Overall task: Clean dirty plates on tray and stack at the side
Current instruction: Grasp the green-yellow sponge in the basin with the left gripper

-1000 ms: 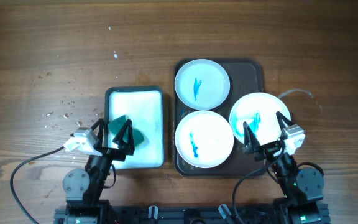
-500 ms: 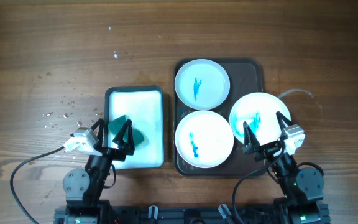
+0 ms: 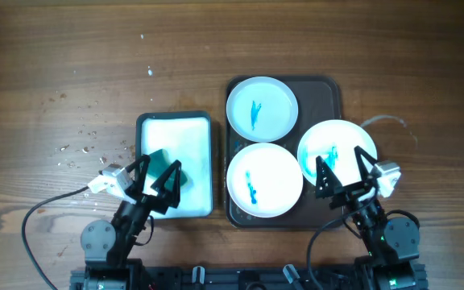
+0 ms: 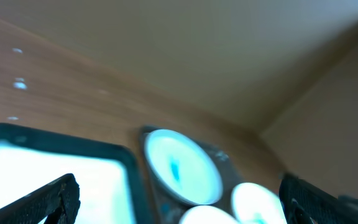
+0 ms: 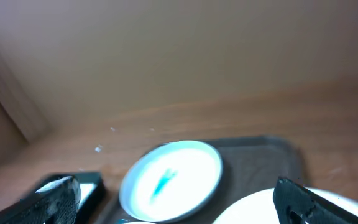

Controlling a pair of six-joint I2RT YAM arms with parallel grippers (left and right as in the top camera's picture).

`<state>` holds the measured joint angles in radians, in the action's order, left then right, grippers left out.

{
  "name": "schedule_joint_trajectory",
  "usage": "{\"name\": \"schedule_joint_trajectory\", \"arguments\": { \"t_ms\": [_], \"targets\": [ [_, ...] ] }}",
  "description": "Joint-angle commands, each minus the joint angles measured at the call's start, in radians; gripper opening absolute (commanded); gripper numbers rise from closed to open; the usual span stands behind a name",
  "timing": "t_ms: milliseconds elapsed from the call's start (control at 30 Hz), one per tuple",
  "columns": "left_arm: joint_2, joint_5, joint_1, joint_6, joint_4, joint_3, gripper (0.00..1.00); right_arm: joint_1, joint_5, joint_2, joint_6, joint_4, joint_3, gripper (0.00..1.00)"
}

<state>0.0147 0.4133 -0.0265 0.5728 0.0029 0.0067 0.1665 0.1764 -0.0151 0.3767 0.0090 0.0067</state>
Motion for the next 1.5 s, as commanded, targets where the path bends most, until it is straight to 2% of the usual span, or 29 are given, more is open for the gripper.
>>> {"name": "schedule_joint_trajectory", "arguments": {
  "t_ms": [0,100,200,367,500,567,600,667,700,733,800,867,900,1000,1100,1133,1200,1233,1300,1400,1467],
  "targets": [
    [-0.008,0.092,-0.006,0.143,0.034,0.035,1.0,-0.005,0.159,0.01,0.117,0.005,0.026,1.0],
    [0.034,0.082,-0.004,0.138,0.003,0.171,1.0,-0.005,0.283,0.005,-0.036,-0.04,0.135,1.0],
    [0.148,0.077,-0.003,0.098,-0.146,0.326,1.0,-0.005,0.28,-0.036,-0.135,-0.175,0.282,1.0],
    [0.52,0.075,-0.003,-0.153,-0.663,0.758,1.0,-0.005,0.167,-0.348,-0.189,-0.713,0.721,1.0],
    [0.79,0.034,-0.003,-0.203,-0.975,1.0,1.0,-0.005,0.163,-0.66,-0.138,-1.059,0.984,1.0],
    [0.877,0.036,-0.003,-0.203,-1.03,1.036,1.0,-0.005,0.165,-0.771,-0.15,-1.082,1.025,1.0],
    [0.906,0.051,-0.003,-0.187,-1.041,1.036,1.0,-0.005,0.202,-0.827,-0.131,-1.083,1.026,1.0],
    [0.954,0.067,-0.003,-0.185,-1.102,1.036,1.0,-0.005,0.291,-0.898,-0.184,-1.097,1.026,0.99],
    [0.991,0.047,-0.003,-0.184,-1.12,1.034,1.0,-0.005,0.317,-0.938,-0.193,-1.109,1.025,0.93],
    [1.032,0.016,-0.005,-0.172,-1.151,1.034,0.9,-0.005,0.318,-0.986,-0.192,-1.124,1.025,0.86],
    [1.097,-0.057,-0.018,-0.171,-1.192,1.03,0.82,-0.005,0.318,-1.037,-0.193,-1.13,1.025,0.77],
    [1.172,-0.167,-0.055,-0.169,-1.189,1.012,0.72,-0.002,0.318,-1.08,-0.192,-1.124,1.019,0.72],
    [1.213,-0.218,-0.079,-0.168,-1.16,0.996,0.62,0.0,0.319,-1.094,-0.19,-1.121,1.018,0.65],
    [1.346,-0.296,-0.132,-0.15,-1.067,0.959,0.55,0.0,0.319,-1.105,-0.182,-1.12,1.018,0.62],
    [1.529,-0.37,-0.162,-0.039,-1.024,0.954,0.52,0.0,0.318,-1.1,-0.165,-1.133,1.017,0.62],
    [1.619,-0.35,-0.176,-0.037,-0.982,0.954,0.46,0.0,0.318,-1.1,-0.164,-1.136,1.017,0.61],
    [1.689,-0.318,-0.19,-0.037,-0.951,0.954,0.38,0.0,0.318,-1.1,-0.164,-1.135,1.017,0.62],
    [1.722,-0.305,-0.197,-0.037,-0.935,0.954,0.3,0.0,0.319,-1.1,-0.164,-1.135,1.017,0.61],
    [1.776,-0.272,-0.206,-0.037,-0.896,0.954,0.04,0.0,0.319,-1.101,-0.164,-1.136,1.017,0.62],
    [1.782,-0.256,-0.204,-0.038,-0.887,0.957,0.04,0.0,0.319,-1.1,-0.164,-1.139,1.017,0.61],
    [1.722,-0.214,-0.196,-0.041,-0.93,0.978,0.04,0.0,0.318,-1.1,-0.165,-1.147,1.017,0.61]
  ]
}}
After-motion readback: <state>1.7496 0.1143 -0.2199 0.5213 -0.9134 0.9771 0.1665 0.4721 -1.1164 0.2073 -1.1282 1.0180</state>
